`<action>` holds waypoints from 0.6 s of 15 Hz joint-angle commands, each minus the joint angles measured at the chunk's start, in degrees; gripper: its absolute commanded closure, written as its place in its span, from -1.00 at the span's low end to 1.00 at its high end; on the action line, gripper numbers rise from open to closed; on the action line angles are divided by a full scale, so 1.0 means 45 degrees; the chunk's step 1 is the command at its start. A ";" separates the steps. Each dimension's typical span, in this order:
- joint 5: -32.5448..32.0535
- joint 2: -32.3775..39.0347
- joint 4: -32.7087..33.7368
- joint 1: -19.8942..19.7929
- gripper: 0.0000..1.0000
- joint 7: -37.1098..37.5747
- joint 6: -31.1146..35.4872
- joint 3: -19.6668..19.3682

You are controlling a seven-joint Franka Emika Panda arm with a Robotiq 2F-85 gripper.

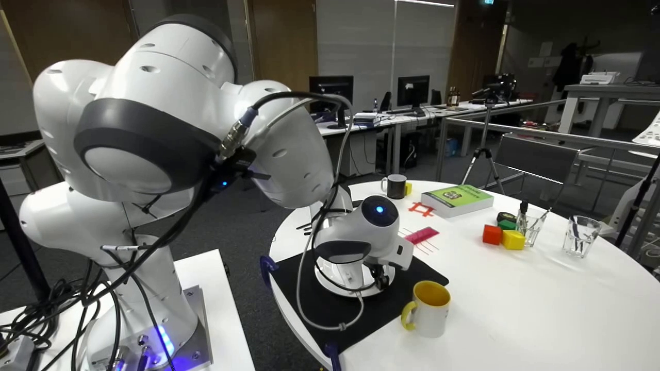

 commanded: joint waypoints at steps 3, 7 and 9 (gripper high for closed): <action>0.0947 -0.0694 0.0237 0.0870 -1.00 -0.0654 -0.0368 -0.0510; 0.1139 -0.0672 0.0341 0.1075 -1.00 -0.0970 -0.0558 -0.0584; 0.1144 -0.0553 0.0421 0.1073 -1.00 -0.1214 -0.0740 -0.0585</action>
